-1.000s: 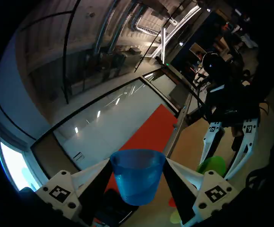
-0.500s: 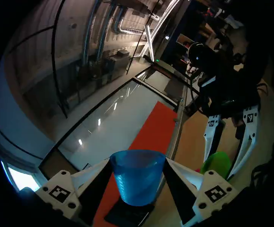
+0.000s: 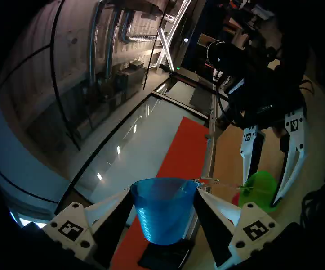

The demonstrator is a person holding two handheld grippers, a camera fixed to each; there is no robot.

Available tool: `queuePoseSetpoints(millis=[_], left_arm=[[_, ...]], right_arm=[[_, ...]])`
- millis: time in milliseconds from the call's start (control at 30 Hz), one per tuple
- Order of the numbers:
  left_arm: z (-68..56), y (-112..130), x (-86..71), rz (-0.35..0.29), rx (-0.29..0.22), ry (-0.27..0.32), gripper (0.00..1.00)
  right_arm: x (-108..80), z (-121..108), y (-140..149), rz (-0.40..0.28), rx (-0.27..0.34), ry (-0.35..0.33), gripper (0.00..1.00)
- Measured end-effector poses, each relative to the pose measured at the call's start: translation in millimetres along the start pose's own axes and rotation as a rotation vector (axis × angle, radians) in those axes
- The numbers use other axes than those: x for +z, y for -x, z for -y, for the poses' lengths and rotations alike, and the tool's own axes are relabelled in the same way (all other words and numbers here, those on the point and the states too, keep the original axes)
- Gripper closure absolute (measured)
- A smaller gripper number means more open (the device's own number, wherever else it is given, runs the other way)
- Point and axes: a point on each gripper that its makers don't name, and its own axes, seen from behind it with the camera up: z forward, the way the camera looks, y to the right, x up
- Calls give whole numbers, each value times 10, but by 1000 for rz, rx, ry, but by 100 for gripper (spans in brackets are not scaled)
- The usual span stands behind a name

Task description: Pour water

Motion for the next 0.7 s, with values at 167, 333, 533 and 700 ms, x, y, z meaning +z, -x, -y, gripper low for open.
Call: queuePoseSetpoints(millis=[167,333,533,700], left_arm=[[4,-9,1,-1,26,-3,13],[4,-19,4,-2,45,-5,13],[20,-57,3,-3,74,-4,13],[25,-87,7,-5,95,-4,13]], right_arm=[[-15,-9,-17,-2,-2,2,9],[-28,-22,-27,-3,-3,5,9],[-43,-20,-34,-7,-3,6,9],[-56,-5,-34,-10,-4,4,9]])
